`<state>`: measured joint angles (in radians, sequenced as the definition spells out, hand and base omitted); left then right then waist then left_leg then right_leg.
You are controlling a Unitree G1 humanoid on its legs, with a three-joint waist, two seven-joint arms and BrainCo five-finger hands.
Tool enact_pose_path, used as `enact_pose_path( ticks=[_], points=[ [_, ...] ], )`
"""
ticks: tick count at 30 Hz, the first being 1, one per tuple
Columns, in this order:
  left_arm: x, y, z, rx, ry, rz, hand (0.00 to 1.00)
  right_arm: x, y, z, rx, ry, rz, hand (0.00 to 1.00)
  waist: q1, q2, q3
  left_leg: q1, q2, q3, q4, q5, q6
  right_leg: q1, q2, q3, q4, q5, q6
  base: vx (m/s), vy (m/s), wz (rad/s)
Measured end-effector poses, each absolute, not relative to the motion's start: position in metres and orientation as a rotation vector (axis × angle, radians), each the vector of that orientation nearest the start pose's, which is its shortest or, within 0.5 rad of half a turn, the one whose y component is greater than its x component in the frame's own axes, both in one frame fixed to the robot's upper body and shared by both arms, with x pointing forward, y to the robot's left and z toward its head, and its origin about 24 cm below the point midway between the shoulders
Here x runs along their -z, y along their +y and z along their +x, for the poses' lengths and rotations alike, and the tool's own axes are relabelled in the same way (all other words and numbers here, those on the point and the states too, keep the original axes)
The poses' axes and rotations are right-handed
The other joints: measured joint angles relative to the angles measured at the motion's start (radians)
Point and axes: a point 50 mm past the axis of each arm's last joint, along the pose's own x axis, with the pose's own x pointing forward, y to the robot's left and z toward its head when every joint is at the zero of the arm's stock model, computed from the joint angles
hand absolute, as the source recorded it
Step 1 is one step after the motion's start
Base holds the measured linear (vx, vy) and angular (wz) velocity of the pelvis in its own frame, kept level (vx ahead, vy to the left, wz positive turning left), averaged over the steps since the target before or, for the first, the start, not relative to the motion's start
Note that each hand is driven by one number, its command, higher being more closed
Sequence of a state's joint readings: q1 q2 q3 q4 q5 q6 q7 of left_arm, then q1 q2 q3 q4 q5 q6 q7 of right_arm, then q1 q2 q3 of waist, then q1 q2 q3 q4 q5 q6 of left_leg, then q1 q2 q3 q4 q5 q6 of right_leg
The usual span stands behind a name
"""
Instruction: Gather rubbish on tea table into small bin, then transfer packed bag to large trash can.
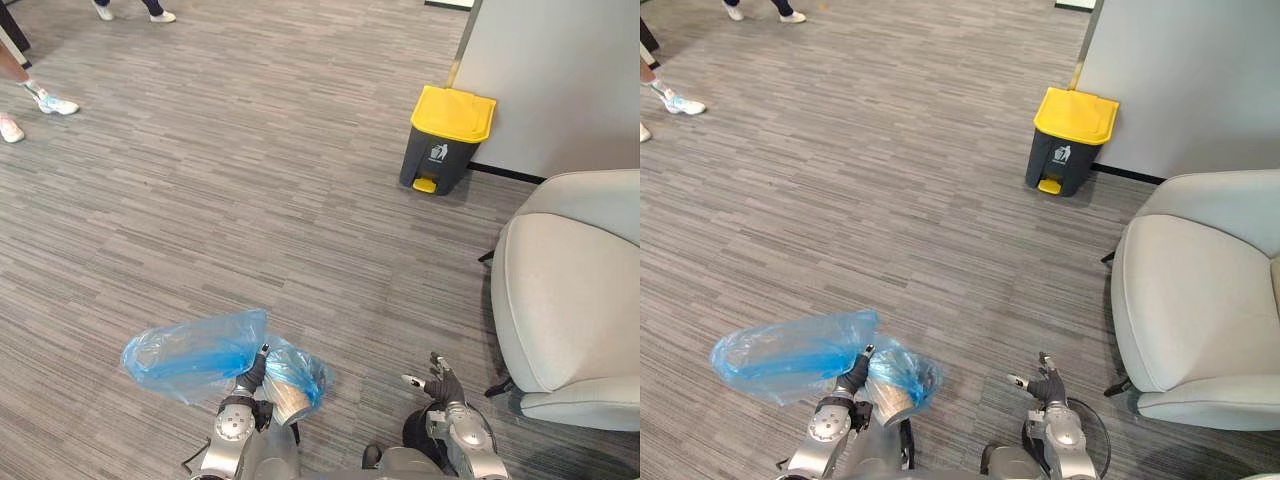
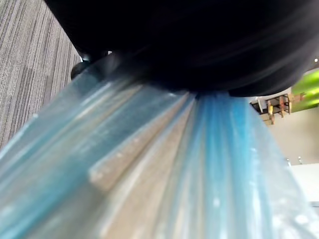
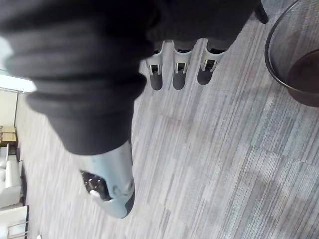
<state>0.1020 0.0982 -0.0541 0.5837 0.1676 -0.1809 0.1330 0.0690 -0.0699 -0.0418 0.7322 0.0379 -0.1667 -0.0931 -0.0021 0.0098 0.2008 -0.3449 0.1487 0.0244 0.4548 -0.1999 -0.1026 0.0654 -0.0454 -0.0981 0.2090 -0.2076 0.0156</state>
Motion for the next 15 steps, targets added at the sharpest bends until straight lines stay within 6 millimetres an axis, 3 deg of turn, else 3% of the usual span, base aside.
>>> enact_pose_path(
  ticks=[1, 2, 4, 7, 8, 9, 11, 13, 15],
  points=[
    [0.089, 0.174, 0.183, -0.047, 0.492, 0.28, 1.0, 0.109, -0.194, 0.171, 0.19, 0.628, -0.063, 0.0, 0.009, 0.025, -0.003, 0.014, 0.008, -0.033, -0.086, 0.05, -0.01, -0.002, 0.015, 0.019, 0.0, -0.012, 0.026, 0.18, 0.328, -0.59],
    [0.095, 0.173, 0.181, -0.039, 0.523, 0.281, 1.0, 0.114, -0.19, 0.17, 0.179, 0.658, -0.058, 0.0, 0.018, 0.026, 0.001, 0.021, -0.006, -0.02, -0.065, 0.127, 0.004, 0.003, 0.006, 0.062, 0.015, -0.044, 0.057, 0.19, 0.318, -0.47],
    [0.096, 0.178, 0.179, -0.041, 0.534, 0.296, 1.0, 0.115, -0.183, 0.168, 0.172, 0.659, -0.039, 0.0, 0.015, -0.019, -0.011, 0.027, -0.061, 0.004, -0.06, 0.099, 0.033, -0.011, -0.047, 0.105, 0.048, -0.077, 0.083, 0.2, 0.267, -0.25],
    [0.099, 0.178, 0.173, -0.04, 0.553, 0.297, 1.0, 0.115, -0.18, 0.169, 0.164, 0.657, -0.03, 0.0, 0.014, -0.034, -0.017, 0.041, -0.104, 0.082, -0.027, 0.034, 0.073, -0.095, -0.1, 0.217, 0.213, -0.107, 0.098, 0.19, 0.231, -0.47],
    [0.1, 0.181, 0.171, -0.041, 0.56, 0.304, 1.0, 0.114, -0.177, 0.172, 0.157, 0.65, -0.024, 0.0, 0.016, -0.036, -0.016, 0.06, -0.106, 0.112, -0.039, 0.025, 0.083, -0.147, -0.106, 0.24, 0.307, -0.095, 0.12, 0.19, 0.167, -0.75],
    [0.1, 0.185, 0.168, -0.037, 0.567, 0.322, 1.0, 0.112, -0.173, 0.177, 0.143, 0.639, -0.021, 0.0, 0.011, -0.047, -0.014, 0.099, -0.115, 0.145, -0.069, 0.018, 0.091, -0.225, -0.121, 0.243, 0.453, -0.056, 0.166, 0.25, 0.17, -0.73],
    [0.102, 0.187, 0.164, -0.023, 0.578, 0.342, 1.0, 0.113, -0.171, 0.175, 0.133, 0.645, -0.029, 0.0, -0.013, -0.048, -0.015, 0.176, -0.115, 0.169, -0.114, 0.0, 0.099, -0.296, -0.133, 0.19, 0.612, 0.011, 0.132, 0.24, 0.092, -0.54],
    [0.1, 0.193, 0.166, -0.024, 0.572, 0.364, 1.0, 0.113, -0.17, 0.177, 0.125, 0.643, -0.034, 0.0, -0.023, -0.053, -0.017, 0.223, -0.1, 0.19, -0.139, -0.019, 0.098, -0.352, -0.131, 0.114, 0.652, -0.025, 0.078, 0.3, -0.024, -0.47],
    [0.099, 0.195, 0.166, -0.04, 0.572, 0.357, 1.0, 0.11, -0.171, 0.184, 0.099, 0.626, -0.066, 0.0, -0.032, -0.044, -0.011, 0.282, -0.054, 0.234, -0.143, -0.056, 0.092, -0.425, -0.108, -0.048, 0.557, -0.077, 0.045, 0.34, -0.118, -0.67]
  ],
)
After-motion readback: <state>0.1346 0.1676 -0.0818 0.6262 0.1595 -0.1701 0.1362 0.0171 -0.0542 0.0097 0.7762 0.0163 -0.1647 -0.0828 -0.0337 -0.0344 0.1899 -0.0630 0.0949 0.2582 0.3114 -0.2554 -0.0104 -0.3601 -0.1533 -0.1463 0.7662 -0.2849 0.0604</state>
